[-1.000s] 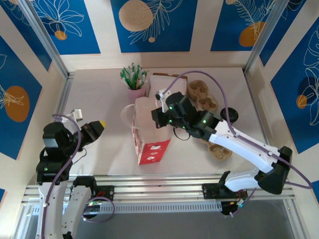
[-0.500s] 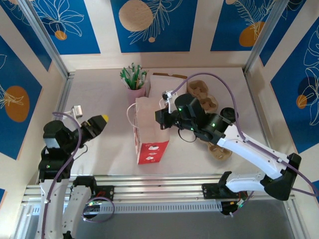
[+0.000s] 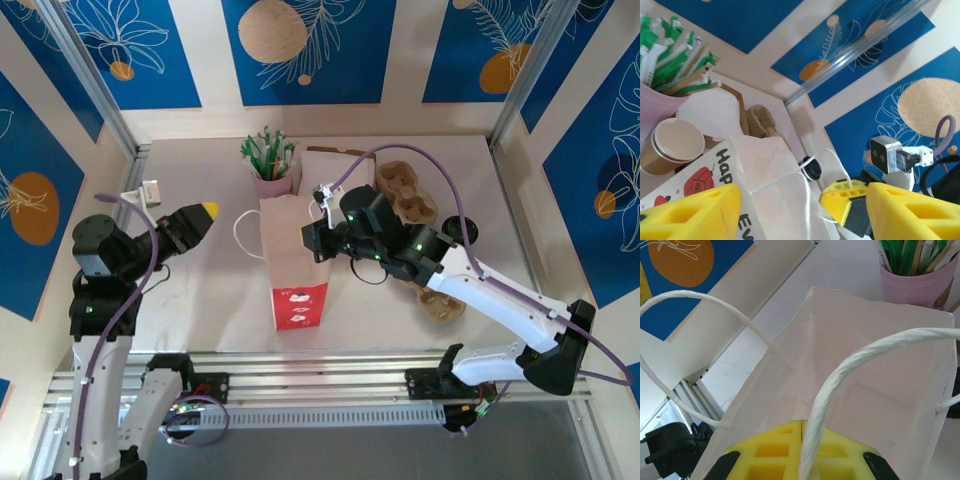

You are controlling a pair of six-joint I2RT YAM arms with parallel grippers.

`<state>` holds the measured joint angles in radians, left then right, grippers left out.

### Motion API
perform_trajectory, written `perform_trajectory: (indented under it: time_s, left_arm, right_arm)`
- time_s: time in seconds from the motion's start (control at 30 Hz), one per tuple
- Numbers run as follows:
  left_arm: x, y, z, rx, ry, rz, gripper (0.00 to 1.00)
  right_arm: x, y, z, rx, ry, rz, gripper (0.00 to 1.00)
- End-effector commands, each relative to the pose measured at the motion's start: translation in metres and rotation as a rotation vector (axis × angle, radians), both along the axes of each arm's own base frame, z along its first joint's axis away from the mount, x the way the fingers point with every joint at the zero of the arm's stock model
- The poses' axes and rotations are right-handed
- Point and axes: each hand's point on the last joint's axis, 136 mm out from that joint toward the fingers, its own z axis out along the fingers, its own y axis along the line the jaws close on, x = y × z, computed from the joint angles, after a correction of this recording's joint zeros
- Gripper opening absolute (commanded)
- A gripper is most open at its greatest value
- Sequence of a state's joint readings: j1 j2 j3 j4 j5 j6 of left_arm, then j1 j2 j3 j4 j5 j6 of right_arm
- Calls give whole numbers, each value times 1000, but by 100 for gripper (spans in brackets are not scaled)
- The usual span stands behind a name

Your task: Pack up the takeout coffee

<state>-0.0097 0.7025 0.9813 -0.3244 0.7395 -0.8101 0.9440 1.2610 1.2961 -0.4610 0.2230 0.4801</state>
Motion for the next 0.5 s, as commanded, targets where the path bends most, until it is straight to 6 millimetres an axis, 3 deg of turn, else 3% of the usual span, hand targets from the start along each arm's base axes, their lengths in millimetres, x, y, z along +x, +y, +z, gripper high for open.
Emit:
perform_trajectory:
  time_s: [0.0, 0.33, 0.47]
  left_arm:
    - [-10, -19, 15, 23, -63, -130, 64]
    - [-14, -48, -14, 196, -11, -226, 61]
    - [-13, -46, -24, 271, 7, -213, 57]
  right_arm:
    - [-5, 6, 11, 11, -11, 39, 0]
    - [-6, 13, 13, 5, -11, 54, 0]
    - [-8, 12, 14, 4, -15, 58, 0]
